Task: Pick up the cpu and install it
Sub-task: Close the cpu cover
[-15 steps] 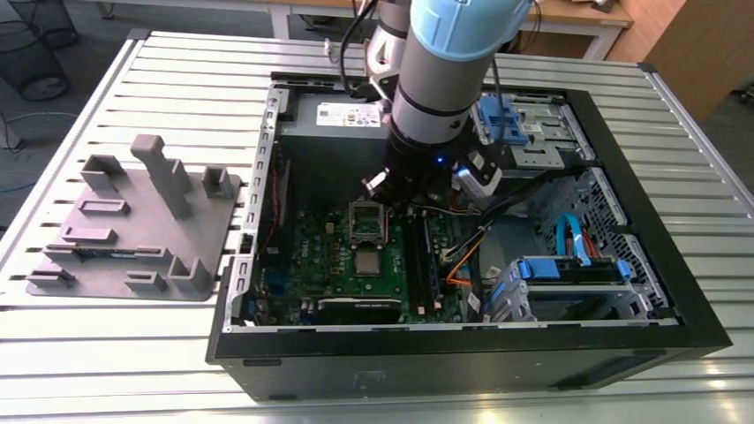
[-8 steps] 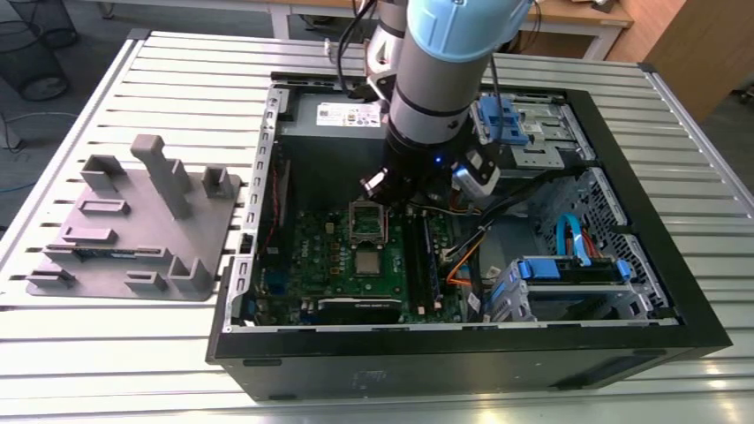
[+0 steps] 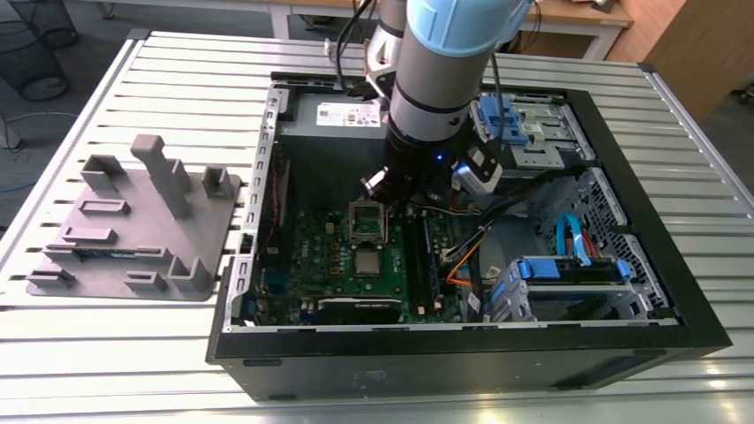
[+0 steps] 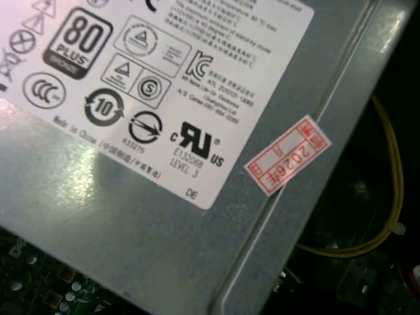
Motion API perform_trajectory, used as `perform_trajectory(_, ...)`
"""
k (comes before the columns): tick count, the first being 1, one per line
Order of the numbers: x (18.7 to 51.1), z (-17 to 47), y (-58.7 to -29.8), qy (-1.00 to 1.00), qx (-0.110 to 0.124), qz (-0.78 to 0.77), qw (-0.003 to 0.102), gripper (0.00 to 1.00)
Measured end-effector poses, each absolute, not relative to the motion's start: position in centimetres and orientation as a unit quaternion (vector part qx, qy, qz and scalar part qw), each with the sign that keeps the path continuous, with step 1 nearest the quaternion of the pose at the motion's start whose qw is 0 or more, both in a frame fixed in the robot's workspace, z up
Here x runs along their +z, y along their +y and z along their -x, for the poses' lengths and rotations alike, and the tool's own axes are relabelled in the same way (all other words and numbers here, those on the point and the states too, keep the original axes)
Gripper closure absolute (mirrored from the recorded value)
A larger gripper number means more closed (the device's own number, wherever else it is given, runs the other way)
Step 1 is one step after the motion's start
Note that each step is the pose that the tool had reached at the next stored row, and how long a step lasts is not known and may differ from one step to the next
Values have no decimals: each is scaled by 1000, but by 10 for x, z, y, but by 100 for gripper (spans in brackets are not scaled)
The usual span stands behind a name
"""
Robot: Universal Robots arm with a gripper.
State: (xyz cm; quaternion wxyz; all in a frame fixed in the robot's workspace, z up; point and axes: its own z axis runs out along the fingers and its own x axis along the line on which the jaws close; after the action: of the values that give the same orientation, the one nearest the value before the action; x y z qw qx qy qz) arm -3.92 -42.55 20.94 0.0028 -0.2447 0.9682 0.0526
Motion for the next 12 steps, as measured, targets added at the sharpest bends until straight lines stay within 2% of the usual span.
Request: perform_trajectory(12,209,39,-425,960,58,275,2,89)
